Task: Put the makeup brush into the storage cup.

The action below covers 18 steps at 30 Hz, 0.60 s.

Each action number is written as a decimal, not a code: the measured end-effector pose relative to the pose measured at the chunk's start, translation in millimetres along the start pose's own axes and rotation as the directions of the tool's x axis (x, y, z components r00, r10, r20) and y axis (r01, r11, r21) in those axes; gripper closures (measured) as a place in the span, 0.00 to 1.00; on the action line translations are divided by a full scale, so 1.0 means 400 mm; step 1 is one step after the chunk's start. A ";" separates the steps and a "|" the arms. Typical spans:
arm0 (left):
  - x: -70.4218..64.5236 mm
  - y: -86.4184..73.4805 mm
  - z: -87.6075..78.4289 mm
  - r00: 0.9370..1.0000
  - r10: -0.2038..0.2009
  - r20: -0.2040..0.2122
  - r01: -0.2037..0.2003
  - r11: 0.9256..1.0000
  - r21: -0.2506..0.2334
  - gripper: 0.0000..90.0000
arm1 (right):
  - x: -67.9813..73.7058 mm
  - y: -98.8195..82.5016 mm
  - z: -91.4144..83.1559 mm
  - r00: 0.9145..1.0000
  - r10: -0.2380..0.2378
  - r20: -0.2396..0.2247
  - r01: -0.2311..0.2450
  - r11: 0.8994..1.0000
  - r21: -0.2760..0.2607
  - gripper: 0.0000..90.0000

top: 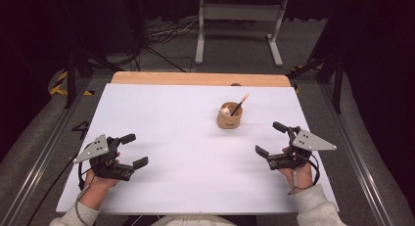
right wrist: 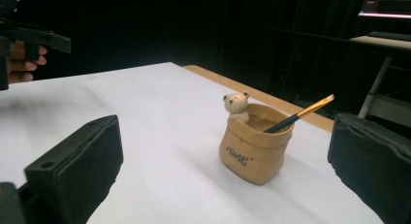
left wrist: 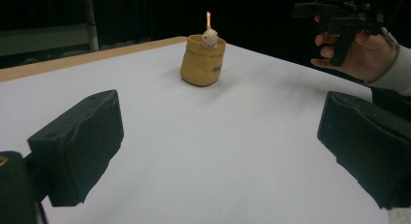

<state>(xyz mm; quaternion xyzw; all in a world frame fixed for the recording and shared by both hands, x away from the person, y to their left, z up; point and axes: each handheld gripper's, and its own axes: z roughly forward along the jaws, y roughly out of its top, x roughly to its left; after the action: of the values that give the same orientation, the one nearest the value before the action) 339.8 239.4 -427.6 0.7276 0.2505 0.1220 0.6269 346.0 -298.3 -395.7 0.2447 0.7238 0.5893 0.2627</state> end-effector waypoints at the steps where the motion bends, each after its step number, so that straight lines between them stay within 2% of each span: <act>1: 0.000 -0.001 -0.001 1.000 0.000 0.000 0.000 1.000 -0.001 0.04 | 0.003 -0.007 0.001 1.000 0.000 -0.001 0.000 1.000 0.000 0.00; 8: 0.001 -0.012 -0.013 1.000 -0.007 -0.002 0.007 1.000 -0.006 0.04 | 0.019 -0.041 -0.002 1.000 0.025 0.014 -0.025 1.000 0.000 0.00; 18: 0.005 -0.026 -0.021 1.000 -0.022 -0.022 0.022 1.000 -0.016 0.04 | 0.038 -0.080 -0.027 0.998 0.046 0.032 -0.045 0.999 -0.024 0.00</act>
<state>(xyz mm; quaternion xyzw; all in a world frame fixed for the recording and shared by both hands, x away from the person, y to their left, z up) 335.2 248.6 -436.6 0.7185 0.2643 0.1251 0.6311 326.3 -302.0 -426.5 0.2678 0.7067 0.5994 0.2638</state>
